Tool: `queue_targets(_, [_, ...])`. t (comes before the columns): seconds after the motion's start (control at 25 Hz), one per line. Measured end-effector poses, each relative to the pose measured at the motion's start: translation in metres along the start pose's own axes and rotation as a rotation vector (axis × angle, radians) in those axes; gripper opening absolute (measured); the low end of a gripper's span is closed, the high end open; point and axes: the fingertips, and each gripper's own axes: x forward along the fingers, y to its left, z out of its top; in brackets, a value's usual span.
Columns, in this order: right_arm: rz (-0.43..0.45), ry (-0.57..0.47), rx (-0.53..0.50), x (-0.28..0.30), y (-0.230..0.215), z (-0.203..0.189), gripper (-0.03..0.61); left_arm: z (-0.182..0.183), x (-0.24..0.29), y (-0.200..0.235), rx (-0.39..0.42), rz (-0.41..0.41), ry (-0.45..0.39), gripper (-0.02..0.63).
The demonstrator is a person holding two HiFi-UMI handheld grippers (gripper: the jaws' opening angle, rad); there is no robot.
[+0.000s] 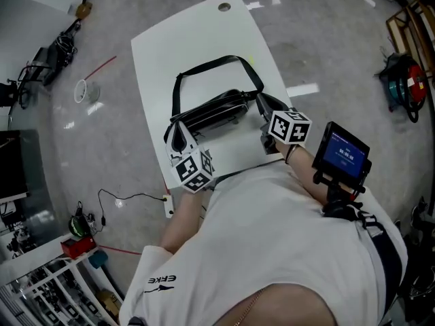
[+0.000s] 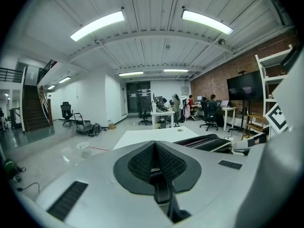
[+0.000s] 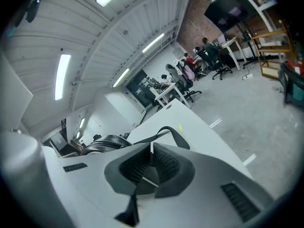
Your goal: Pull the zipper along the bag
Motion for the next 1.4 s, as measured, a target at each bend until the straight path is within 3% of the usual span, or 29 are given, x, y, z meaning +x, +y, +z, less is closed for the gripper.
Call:
queue_targets(0.08, [-0.008, 0.029, -0.142, 0.003, -0.001, -0.001, 0.005, -0.001, 0.001, 0.003, 0.0, 0.02, 0.003, 0.003])
queue_targets(0.24, [-0.004, 0.09, -0.547, 0.006, 0.002, -0.005, 0.006, -0.001, 0.003, 0.006, -0.004, 0.055, 0.008, 0.003])
queue_targets(0.4, [0.024, 0.123, -0.799, 0.015, 0.011, -0.011, 0.007, -0.001, 0.005, 0.015, -0.009, 0.078, 0.015, 0.003])
queue_targets(0.72, [0.062, 0.193, -1.155, 0.023, 0.018, -0.025, 0.071, -0.004, 0.008, 0.025, -0.014, 0.089, 0.035, 0.003])
queue_targets(1.04, [0.088, 0.192, -1.446, 0.047, 0.012, -0.025, 0.072, -0.009, 0.039, 0.02, 0.051, 0.007, 0.064, 0.003])
queue_targets(1.2, [0.109, 0.213, -1.489, 0.045, 0.014, -0.03, 0.072, -0.009, 0.036, 0.019, 0.071, -0.014, 0.077, 0.003])
queue_targets(1.4, [0.08, 0.166, -1.591, 0.044, 0.017, -0.022, 0.072, -0.009, 0.032, 0.016, 0.097, -0.047, 0.094, 0.003])
